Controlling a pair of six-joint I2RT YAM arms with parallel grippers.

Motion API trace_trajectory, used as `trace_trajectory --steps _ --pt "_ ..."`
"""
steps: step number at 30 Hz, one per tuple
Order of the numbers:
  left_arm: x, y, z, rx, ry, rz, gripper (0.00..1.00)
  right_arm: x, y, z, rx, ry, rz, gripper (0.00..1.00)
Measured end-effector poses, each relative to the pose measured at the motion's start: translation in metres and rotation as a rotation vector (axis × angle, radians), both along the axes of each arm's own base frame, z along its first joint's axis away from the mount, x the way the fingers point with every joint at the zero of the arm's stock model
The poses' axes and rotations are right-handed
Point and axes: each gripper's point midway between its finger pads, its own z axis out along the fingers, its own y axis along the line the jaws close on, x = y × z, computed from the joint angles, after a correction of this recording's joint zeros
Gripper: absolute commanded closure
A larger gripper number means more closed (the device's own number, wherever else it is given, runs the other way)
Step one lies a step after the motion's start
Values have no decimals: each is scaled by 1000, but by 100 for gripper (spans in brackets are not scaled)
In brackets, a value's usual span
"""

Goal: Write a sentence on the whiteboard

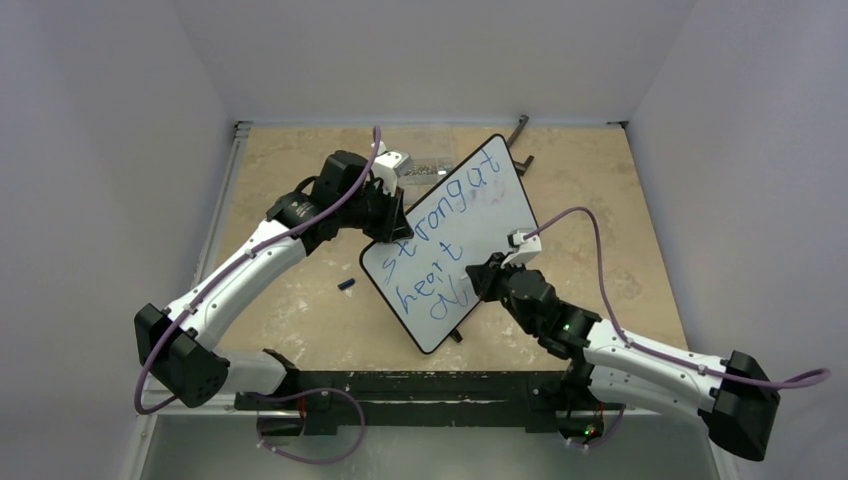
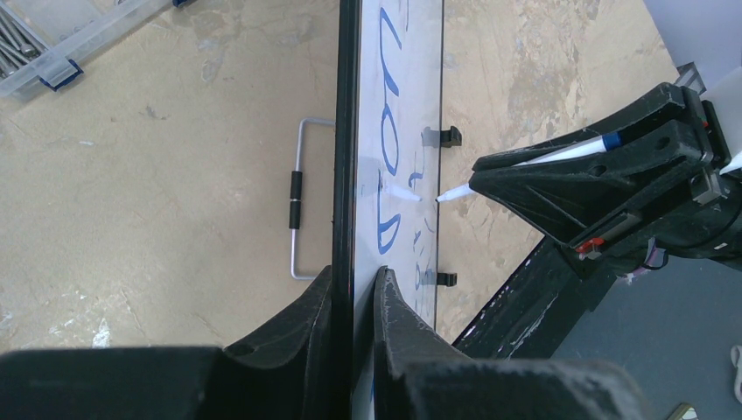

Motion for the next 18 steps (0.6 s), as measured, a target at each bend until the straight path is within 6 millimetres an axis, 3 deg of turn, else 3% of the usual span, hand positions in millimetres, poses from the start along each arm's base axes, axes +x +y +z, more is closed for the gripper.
trace_trajectory --steps 10,18 --pt "0 0 0 1 0 0 100 1 -1 -17 -34 25 -9 100" --pt "1 1 0 3 -2 3 100 3 -3 -20 -16 27 -41 100"
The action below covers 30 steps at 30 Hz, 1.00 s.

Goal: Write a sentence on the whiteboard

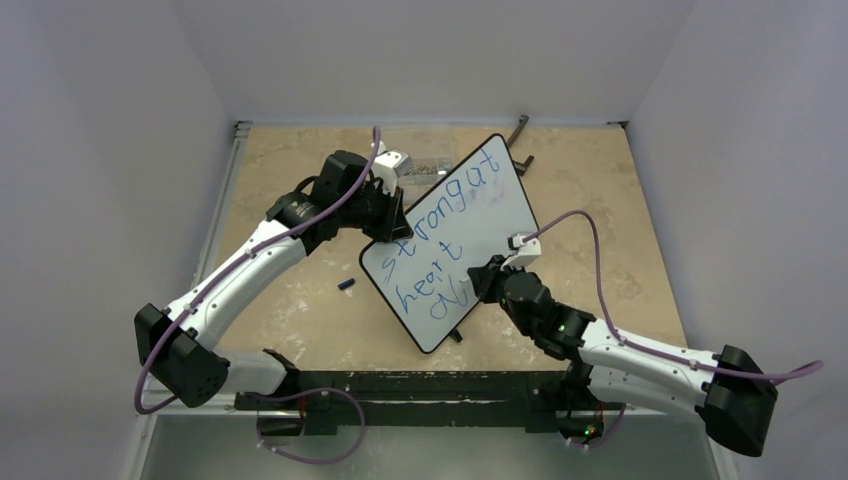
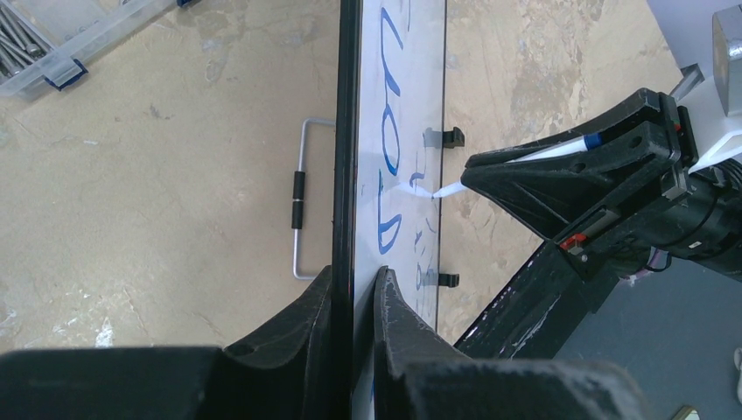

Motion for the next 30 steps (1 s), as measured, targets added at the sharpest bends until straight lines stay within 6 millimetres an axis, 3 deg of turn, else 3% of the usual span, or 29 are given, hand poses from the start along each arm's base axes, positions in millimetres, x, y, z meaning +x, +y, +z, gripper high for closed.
trace_trajectory --steps 13,26,30 --pt "0 0 0 1 -1 2 100 4 -6 -7 -1 19 -56 100" --pt "0 0 0 0 -1 1 100 2 -22 -36 -110 82 -108 100" --pt "0 0 0 0 -1 1 100 2 -23 -37 -115 85 -108 100"
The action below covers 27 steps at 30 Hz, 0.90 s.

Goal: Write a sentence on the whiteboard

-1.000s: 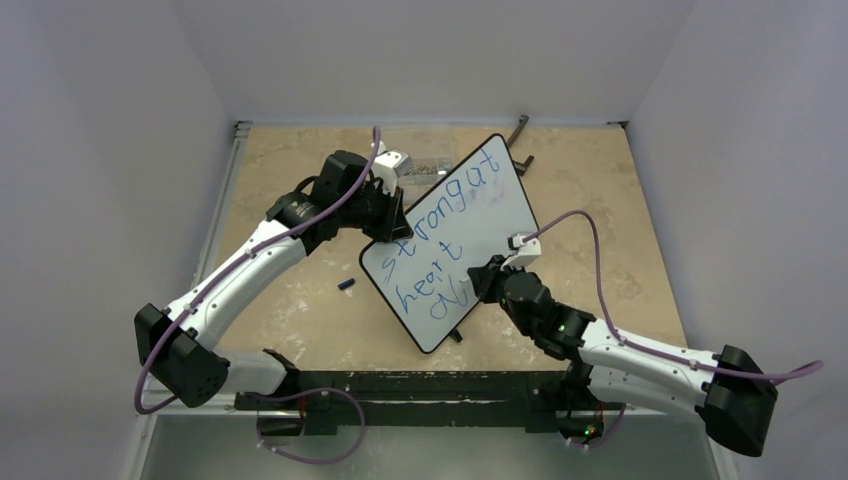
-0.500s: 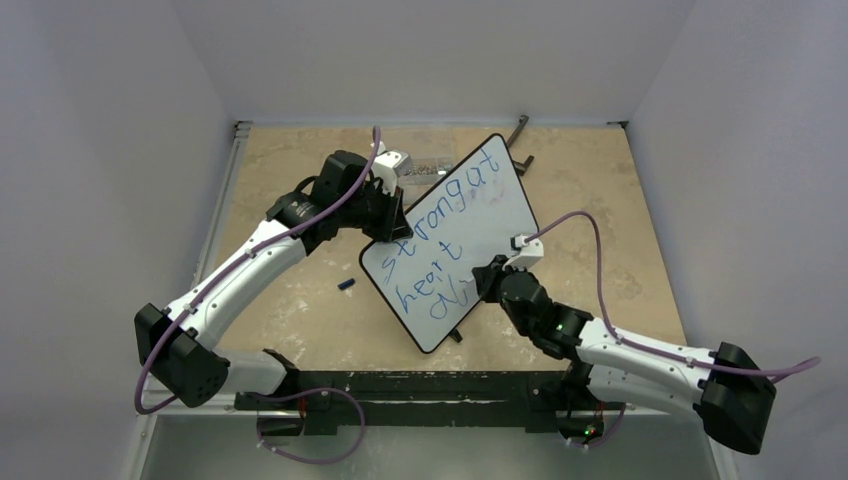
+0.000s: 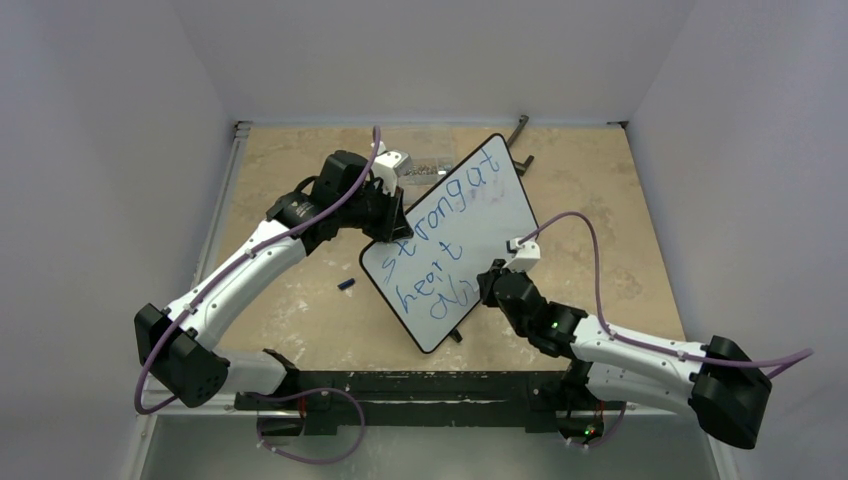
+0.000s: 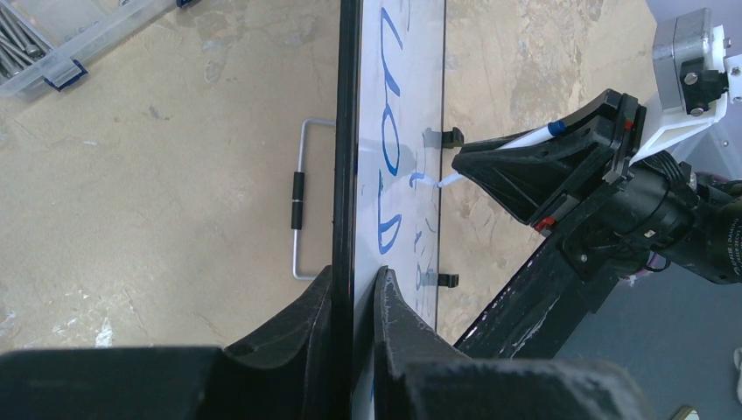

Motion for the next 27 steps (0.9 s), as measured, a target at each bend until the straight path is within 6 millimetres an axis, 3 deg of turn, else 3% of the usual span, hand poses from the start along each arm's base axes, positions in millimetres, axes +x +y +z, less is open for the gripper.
trace_trajectory --steps 7,17,27 --pt "0 0 0 0 0 0 100 1 1 4 -11 -4 3 100" --pt "0 0 0 -2 3 3 100 14 11 34 16 -60 -6 100" --pt "0 0 0 -3 5 4 100 15 11 36 17 -68 -10 100"
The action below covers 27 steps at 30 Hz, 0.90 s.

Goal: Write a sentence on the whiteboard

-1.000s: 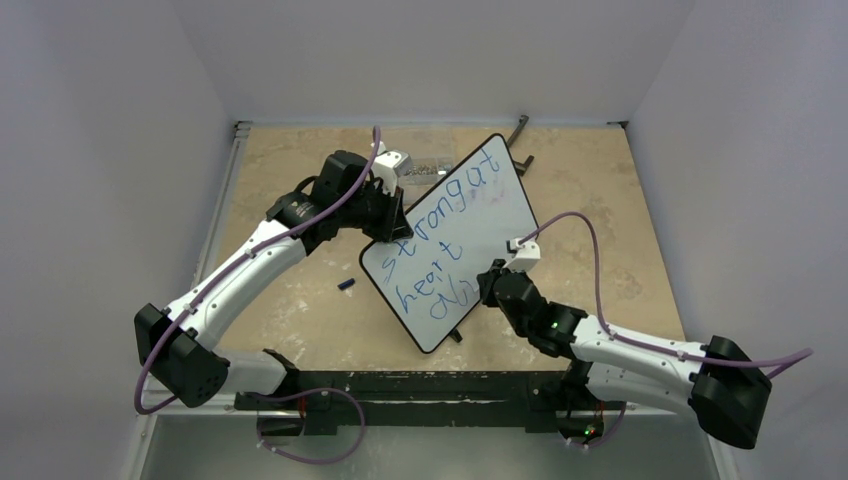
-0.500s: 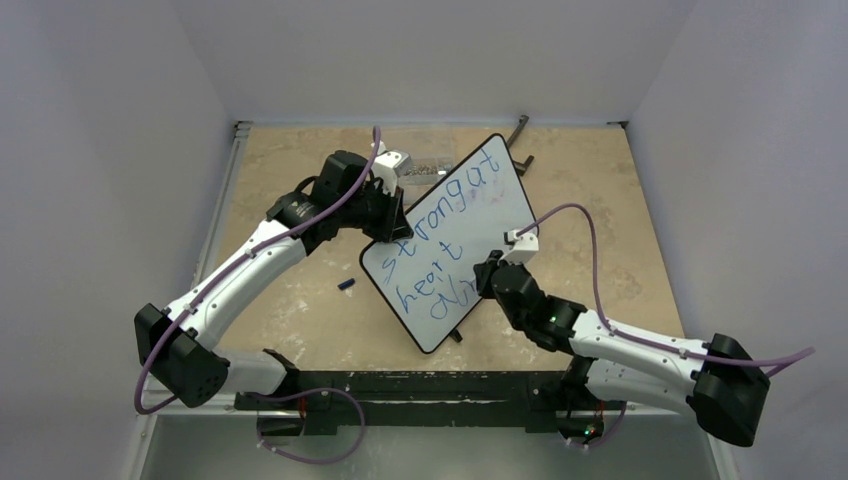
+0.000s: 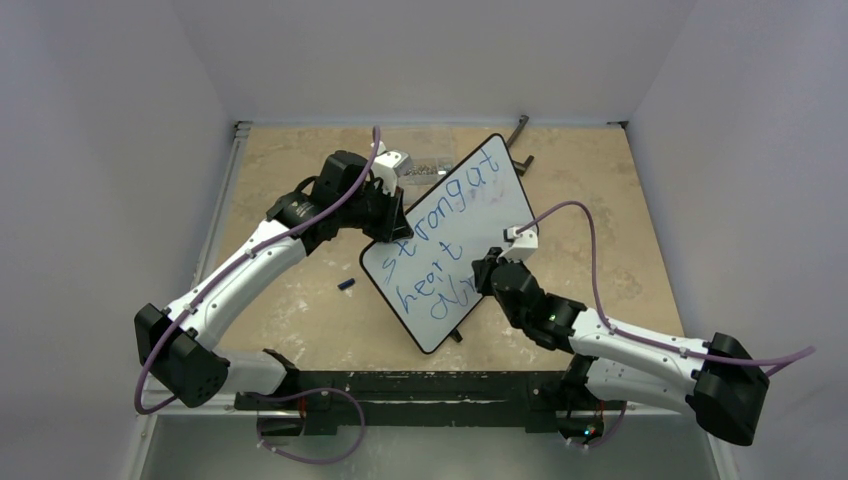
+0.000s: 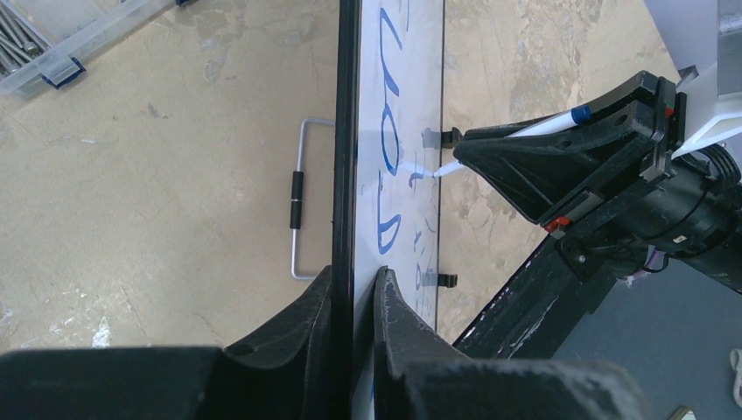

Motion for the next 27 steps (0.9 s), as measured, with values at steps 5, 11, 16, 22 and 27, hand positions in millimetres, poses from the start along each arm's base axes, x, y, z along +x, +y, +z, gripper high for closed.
trace_trajectory --steps 5,11,16,22,27 --pt "0 0 0 0 0 0 100 0 -2 -2 4 1 -13 100" --pt "0 0 0 0 0 0 100 -7 -14 -19 -15 27 -30 100" --pt "0 0 0 0 0 -1 100 -8 -17 -22 -14 35 -40 100" --pt "0 0 0 0 0 -1 100 -7 -18 -21 -17 29 -49 100" --pt "0 0 0 0 0 -1 100 -2 -15 -8 -13 5 -54 100"
